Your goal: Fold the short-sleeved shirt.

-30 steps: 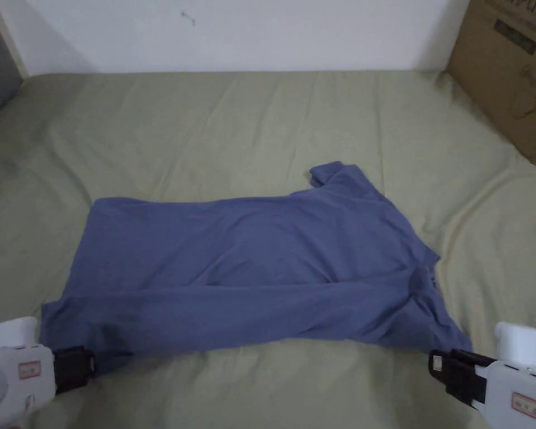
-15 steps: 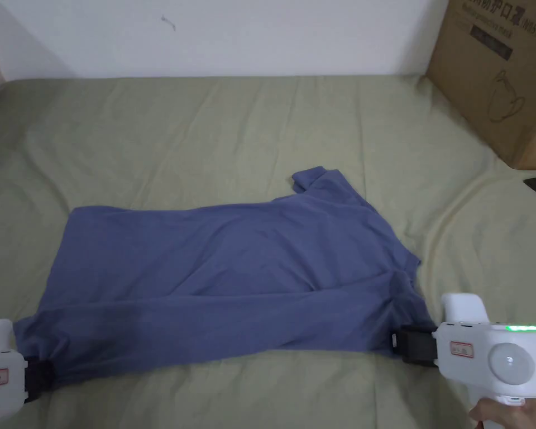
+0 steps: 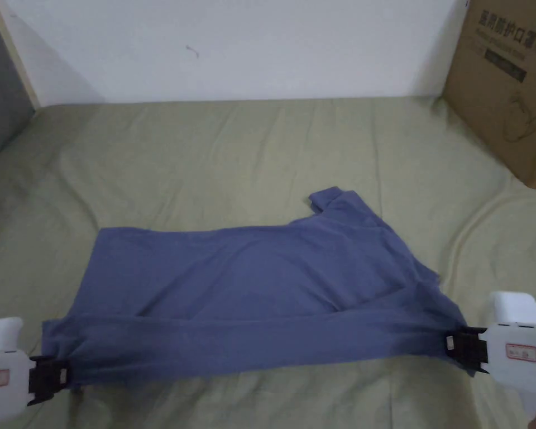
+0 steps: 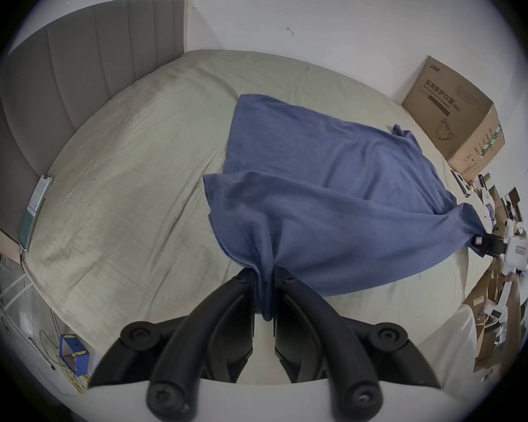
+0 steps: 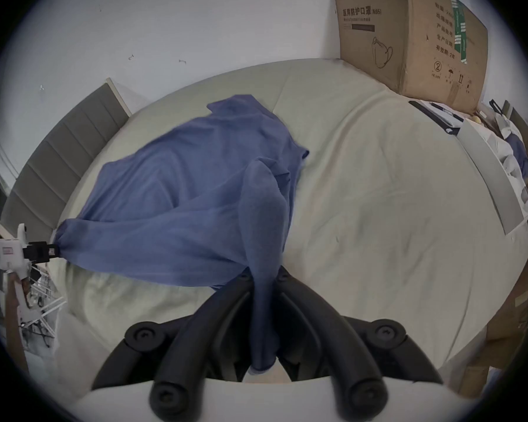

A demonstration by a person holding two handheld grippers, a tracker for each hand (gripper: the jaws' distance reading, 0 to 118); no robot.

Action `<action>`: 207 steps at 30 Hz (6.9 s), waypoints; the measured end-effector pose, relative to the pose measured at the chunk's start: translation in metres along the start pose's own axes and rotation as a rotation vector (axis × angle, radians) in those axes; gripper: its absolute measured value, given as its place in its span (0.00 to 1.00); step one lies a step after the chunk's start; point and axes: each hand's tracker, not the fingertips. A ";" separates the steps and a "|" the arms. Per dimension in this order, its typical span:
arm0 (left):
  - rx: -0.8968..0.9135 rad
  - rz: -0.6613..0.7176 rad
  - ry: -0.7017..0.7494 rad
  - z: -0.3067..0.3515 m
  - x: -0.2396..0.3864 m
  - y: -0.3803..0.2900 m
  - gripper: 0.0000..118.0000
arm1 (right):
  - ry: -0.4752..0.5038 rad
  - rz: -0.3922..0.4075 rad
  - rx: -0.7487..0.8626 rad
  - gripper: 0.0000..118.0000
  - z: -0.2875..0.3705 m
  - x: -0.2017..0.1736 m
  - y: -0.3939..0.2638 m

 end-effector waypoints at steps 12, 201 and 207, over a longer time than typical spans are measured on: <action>-0.094 -0.027 0.022 0.009 -0.015 -0.075 0.07 | 0.029 0.087 -0.138 0.06 0.033 -0.002 -0.099; -0.047 -0.002 -0.520 -0.025 0.200 0.001 0.84 | 0.151 -0.134 0.263 0.00 0.080 -0.085 -0.093; -0.050 0.009 -0.261 -0.045 0.167 -0.006 0.04 | 0.162 -0.127 0.260 0.00 0.078 -0.086 -0.092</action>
